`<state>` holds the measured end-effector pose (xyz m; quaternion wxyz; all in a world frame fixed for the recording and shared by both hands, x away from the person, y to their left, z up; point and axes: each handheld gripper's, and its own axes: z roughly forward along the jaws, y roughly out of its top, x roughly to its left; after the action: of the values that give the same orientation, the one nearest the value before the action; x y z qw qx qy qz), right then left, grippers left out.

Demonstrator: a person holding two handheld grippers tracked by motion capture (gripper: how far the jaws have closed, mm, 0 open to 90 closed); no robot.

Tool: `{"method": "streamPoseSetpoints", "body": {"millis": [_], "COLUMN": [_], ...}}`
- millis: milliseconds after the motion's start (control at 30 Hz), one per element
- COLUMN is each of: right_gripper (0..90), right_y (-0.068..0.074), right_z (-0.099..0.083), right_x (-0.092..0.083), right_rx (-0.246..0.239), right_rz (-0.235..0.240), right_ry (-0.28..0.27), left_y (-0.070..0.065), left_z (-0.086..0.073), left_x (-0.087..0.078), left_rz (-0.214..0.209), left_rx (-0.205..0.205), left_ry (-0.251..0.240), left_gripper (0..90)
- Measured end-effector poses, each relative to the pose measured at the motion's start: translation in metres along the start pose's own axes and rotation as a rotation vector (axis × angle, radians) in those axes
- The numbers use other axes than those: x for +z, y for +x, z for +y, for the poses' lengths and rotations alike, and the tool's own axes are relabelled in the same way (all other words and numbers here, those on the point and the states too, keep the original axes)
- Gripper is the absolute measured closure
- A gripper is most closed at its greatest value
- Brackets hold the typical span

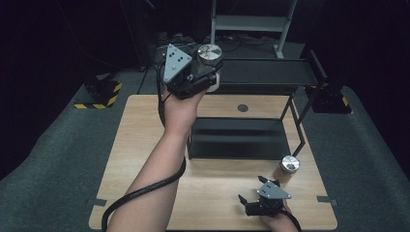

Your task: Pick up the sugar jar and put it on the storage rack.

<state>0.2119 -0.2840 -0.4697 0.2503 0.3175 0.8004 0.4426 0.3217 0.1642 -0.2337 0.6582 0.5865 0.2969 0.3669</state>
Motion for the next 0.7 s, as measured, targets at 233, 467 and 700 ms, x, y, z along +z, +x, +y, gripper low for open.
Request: {"method": "streamPoseSetpoints", "body": {"millis": [233,467,700], "right_gripper": [0.0,0.0,0.0], "right_y": [0.000,0.000,-0.001], "right_z": [0.000,0.000,-0.002], "right_x": [0.000,0.000,-0.001], "right_rx": [-0.001,0.001,0.001], "right_rz": [0.002,0.002,0.004], "right_ry": [-0.001,-0.001,-0.011], "left_y": [0.001,0.002,0.005], "left_z": [-0.002,-0.003,-0.010], "left_x": [0.012,0.023,0.033], "left_rz": [0.024,0.046,0.067], "left_rx": [-0.002,0.002,0.001], "left_ry": [0.010,0.020,0.026], "left_gripper": [34.3,34.3,34.3]}}
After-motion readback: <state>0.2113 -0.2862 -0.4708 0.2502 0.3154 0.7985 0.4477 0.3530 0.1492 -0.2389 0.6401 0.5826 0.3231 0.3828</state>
